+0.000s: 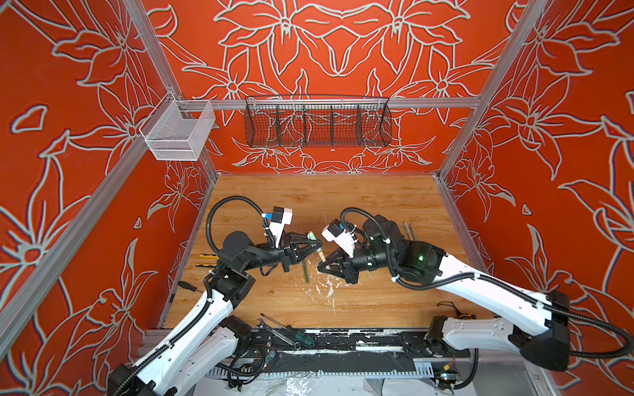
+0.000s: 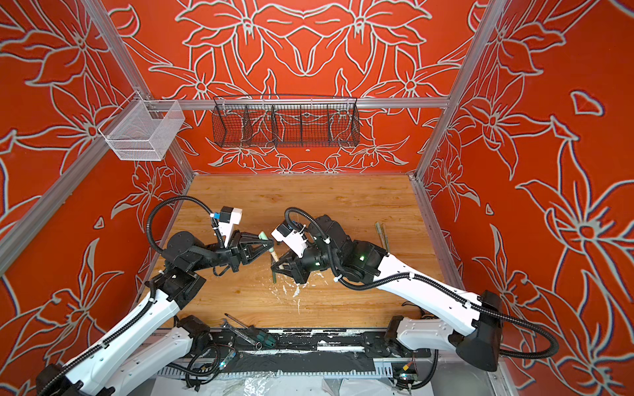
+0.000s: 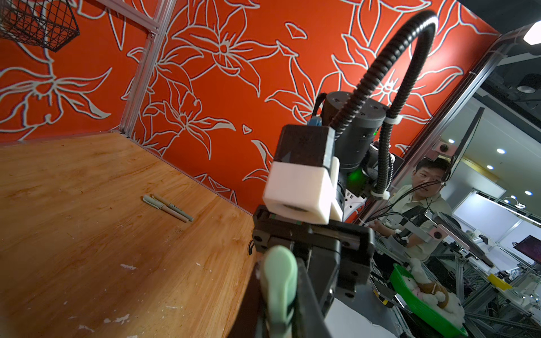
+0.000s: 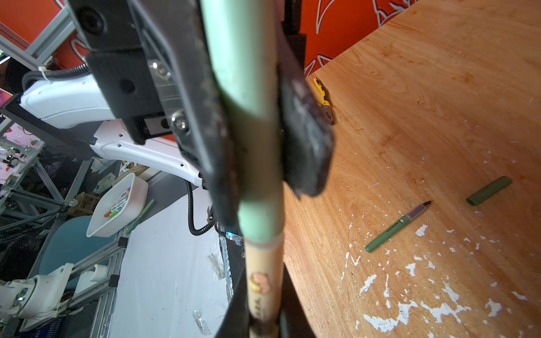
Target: Insert the pens into the pen caps
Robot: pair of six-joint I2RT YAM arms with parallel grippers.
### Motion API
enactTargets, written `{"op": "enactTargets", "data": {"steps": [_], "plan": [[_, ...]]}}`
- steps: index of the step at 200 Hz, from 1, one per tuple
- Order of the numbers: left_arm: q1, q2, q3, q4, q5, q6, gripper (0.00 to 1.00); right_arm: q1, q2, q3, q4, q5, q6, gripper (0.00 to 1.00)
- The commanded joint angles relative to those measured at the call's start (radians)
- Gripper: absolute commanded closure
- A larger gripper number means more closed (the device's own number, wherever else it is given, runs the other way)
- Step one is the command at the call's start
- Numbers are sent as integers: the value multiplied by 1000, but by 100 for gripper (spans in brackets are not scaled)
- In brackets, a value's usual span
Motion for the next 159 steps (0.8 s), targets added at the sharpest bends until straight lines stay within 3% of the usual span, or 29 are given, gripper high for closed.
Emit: {"op": "enactTargets", "data": {"steps": [1,85,159], "plan": [[-54,41,-51,-157,163,84,100,-32,-22,168,322,-11,-8,100],[-77,106,-39,-145,191,68,100,-42,33,257,387,-83,-27,100],[-88,113,-26,-230,137,109,100,-48,41,305,315,-82,-99,100]]}}
